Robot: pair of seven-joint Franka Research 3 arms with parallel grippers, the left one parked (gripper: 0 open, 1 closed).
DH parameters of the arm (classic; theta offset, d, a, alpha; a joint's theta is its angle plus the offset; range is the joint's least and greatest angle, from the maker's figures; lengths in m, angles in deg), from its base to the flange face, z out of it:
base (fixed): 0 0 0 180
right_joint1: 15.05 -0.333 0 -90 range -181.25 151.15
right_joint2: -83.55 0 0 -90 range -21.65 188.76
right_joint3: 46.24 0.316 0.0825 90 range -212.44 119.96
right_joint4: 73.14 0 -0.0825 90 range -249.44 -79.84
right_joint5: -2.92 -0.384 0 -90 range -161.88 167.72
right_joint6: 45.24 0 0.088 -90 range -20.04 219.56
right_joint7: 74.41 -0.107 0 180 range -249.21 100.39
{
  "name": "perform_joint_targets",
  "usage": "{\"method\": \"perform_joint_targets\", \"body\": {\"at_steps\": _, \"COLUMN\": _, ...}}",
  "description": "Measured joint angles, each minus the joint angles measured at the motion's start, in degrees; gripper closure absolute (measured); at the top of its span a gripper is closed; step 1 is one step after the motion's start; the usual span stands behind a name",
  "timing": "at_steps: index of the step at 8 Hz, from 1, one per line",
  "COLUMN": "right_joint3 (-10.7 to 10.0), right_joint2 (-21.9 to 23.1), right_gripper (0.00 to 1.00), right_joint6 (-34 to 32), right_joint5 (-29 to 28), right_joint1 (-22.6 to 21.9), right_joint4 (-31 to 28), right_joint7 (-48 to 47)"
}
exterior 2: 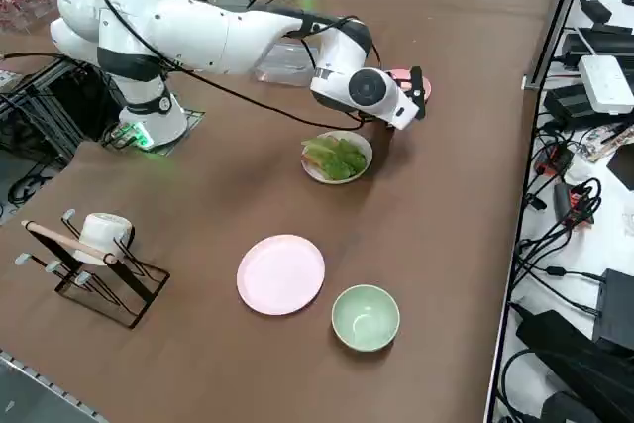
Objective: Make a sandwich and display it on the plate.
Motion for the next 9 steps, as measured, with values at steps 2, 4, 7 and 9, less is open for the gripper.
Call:
{"method": "perform_joint_targets", "body": {"at_steps": 2, "right_joint3": -0.1, "right_joint2": -0.03, "right_gripper": 0.46, "right_joint6": 0.0, "right_joint5": 0.0, "right_joint1": -0.09, "right_joint4": 0.0, "right_joint7": 0.0}}
{"method": "perform_joint_targets", "body": {"at_steps": 4, "right_joint3": -0.32, "right_joint2": -0.04, "right_gripper": 0.66, "right_joint6": 0.0, "right_joint5": 0.0, "right_joint1": -0.07, "right_joint4": 0.01, "right_joint7": 0.01}}
{"method": "perform_joint_targets", "body": {"at_steps": 7, "right_joint3": -0.36, "right_joint2": -0.03, "right_gripper": 0.93, "right_joint6": 0.01, "right_joint5": 0.01, "right_joint1": 0.02, "right_joint4": 0.16, "right_joint7": 0.02}}
{"method": "perform_joint_targets", "body": {"at_steps": 9, "right_joint3": -0.32, "right_joint2": 0.14, "right_gripper": 0.94, "right_joint6": 0.04, "right_joint5": 0.02, "right_joint1": 0.26, "right_joint4": 0.52, "right_joint7": 0.03}}
